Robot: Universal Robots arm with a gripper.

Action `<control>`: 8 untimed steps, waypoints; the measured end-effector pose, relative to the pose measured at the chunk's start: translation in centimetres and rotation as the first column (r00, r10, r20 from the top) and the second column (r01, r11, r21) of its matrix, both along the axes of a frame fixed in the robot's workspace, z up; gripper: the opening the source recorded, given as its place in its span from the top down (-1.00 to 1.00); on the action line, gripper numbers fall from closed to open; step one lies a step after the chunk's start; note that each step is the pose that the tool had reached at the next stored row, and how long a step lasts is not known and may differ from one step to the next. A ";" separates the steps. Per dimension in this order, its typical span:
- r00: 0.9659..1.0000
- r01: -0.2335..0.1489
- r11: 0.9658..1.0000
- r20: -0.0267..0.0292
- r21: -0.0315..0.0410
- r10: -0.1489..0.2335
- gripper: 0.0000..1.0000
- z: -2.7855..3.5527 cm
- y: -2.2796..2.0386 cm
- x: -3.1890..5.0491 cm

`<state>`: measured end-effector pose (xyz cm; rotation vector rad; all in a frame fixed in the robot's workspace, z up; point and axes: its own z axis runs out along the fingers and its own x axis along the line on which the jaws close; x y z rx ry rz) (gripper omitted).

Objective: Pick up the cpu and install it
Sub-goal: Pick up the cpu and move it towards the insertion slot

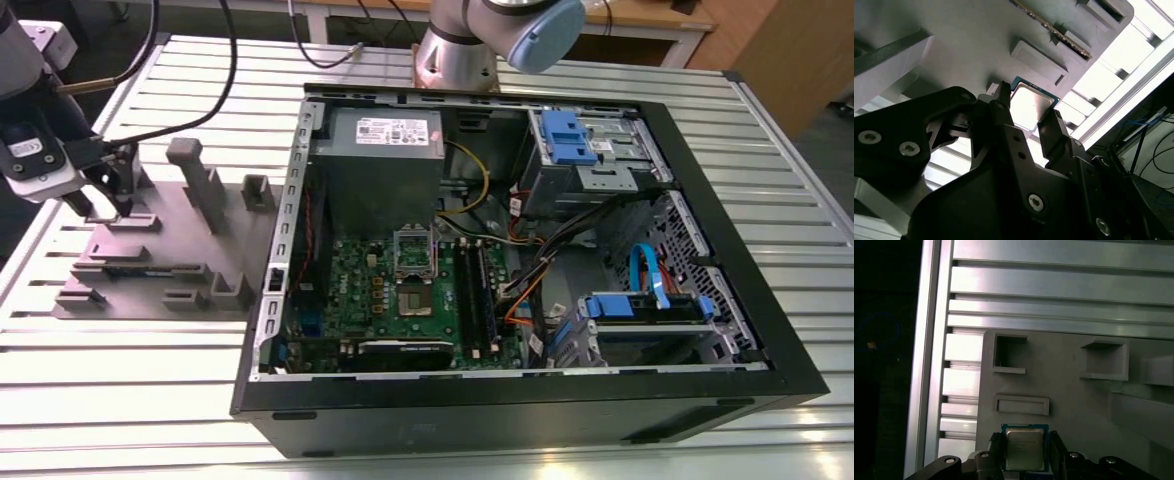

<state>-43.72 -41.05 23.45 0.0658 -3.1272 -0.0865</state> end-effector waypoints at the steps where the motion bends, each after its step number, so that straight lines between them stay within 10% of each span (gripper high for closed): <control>1: 1.000 0.000 1.000 0.000 0.000 0.000 0.06 0.05 0.00 0.00; 8: 1.000 0.000 1.000 0.000 0.000 0.000 0.06 0.47 0.00 0.00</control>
